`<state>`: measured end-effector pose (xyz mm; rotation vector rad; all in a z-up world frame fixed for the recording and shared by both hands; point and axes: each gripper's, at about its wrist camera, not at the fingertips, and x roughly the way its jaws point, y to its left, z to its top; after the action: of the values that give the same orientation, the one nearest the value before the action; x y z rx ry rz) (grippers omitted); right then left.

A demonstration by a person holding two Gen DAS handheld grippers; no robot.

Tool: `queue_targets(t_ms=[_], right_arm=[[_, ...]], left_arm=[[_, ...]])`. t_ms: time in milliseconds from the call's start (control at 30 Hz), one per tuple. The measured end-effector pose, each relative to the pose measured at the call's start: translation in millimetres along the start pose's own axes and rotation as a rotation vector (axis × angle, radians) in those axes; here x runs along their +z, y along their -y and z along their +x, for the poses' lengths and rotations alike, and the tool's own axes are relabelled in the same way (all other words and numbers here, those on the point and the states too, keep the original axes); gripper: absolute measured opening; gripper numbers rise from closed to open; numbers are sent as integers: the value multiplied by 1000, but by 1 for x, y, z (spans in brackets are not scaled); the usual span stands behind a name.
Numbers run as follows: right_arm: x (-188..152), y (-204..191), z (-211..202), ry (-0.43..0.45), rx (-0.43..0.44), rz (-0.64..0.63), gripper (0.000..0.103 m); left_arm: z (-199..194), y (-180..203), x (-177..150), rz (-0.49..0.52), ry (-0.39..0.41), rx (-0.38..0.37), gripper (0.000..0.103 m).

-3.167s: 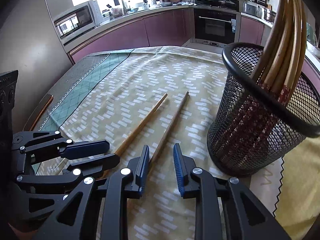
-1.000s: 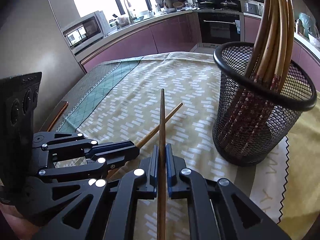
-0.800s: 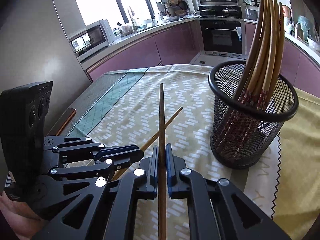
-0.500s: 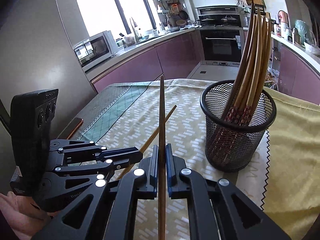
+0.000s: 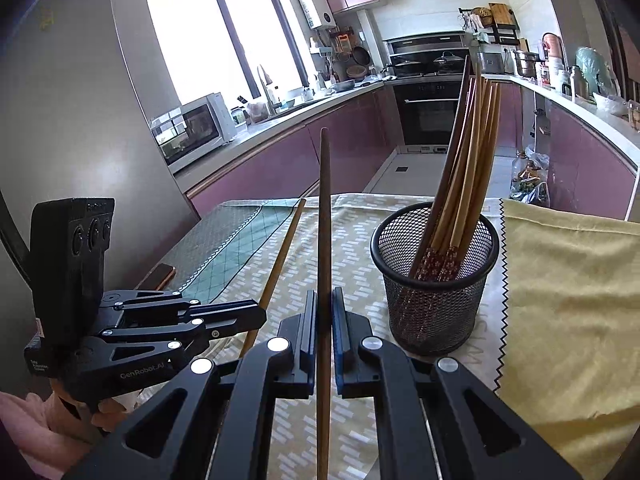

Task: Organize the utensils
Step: 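Lift both held chopsticks upright toward the mesh cup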

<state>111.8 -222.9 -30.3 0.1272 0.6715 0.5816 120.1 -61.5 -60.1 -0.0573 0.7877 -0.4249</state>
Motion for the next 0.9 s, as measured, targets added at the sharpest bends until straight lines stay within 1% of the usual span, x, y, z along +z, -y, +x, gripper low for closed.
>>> queue_targets(t_ms=[233,900], right_arm=[[3,1,-8,24,6,3,6],[12,10,-25,77,0,6,6]], left_arm=[[-12,8,6,9,27,-22,8],[-15,17,15,15,63,-35,8]])
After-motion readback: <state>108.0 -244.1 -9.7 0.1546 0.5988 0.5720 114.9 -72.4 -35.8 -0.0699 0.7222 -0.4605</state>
